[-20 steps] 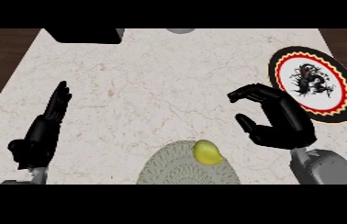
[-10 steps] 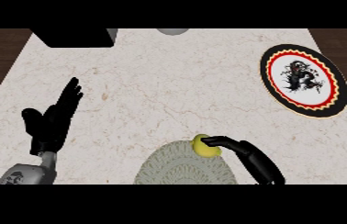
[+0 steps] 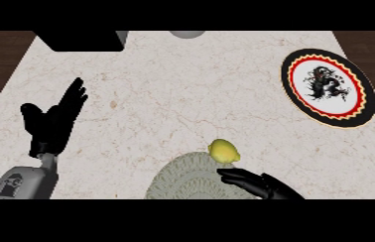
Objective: Pick the cupcake from the placemat and place it in the plate
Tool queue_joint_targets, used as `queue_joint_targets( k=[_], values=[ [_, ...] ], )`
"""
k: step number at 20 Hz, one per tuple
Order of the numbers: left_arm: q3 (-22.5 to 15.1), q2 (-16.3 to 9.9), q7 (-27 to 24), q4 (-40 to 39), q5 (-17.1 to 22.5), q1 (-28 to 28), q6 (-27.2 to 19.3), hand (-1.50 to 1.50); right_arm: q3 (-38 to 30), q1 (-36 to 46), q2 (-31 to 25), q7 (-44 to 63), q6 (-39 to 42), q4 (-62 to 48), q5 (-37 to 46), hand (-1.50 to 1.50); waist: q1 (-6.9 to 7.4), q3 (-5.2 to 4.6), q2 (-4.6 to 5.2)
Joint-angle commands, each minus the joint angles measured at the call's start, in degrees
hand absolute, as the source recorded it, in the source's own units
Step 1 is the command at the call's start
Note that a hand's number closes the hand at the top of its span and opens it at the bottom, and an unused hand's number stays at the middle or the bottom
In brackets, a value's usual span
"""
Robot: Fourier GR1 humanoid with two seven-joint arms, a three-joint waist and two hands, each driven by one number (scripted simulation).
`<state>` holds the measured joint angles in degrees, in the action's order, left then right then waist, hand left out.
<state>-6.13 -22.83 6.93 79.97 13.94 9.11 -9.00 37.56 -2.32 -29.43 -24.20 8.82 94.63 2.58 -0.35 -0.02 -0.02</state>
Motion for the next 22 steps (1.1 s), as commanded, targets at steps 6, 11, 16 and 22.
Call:
queue_joint_targets(
  k=[6,11,16,22],
  values=[
    [1.8,1.7,-2.9,-4.1,-1.2,0.1,3.1,0.0,5.2,0.6,0.1,14.9,4.1,8.9,9.0,-1.5,0.24,-0.03,0.03],
    [1.8,1.8,1.8,0.8,-2.1,0.7,1.6,0.0,8.7,1.5,0.3,23.3,5.8,12.9,15.7,-1.5,0.31,-0.01,-0.1],
    [0.8,3.6,4.6,5.4,-3.3,-2.3,0.5,0.0,9.6,1.3,0.3,26.6,6.8,13.4,22.2,-1.5,0.39,0.02,-0.12],
    [3.7,4.1,-0.7,-1.0,-4.9,-1.2,3.2,0.0,11.3,4.4,5.8,31.8,13.4,11.2,25.0,-1.5,0.35,0.01,0.0]
  ],
)
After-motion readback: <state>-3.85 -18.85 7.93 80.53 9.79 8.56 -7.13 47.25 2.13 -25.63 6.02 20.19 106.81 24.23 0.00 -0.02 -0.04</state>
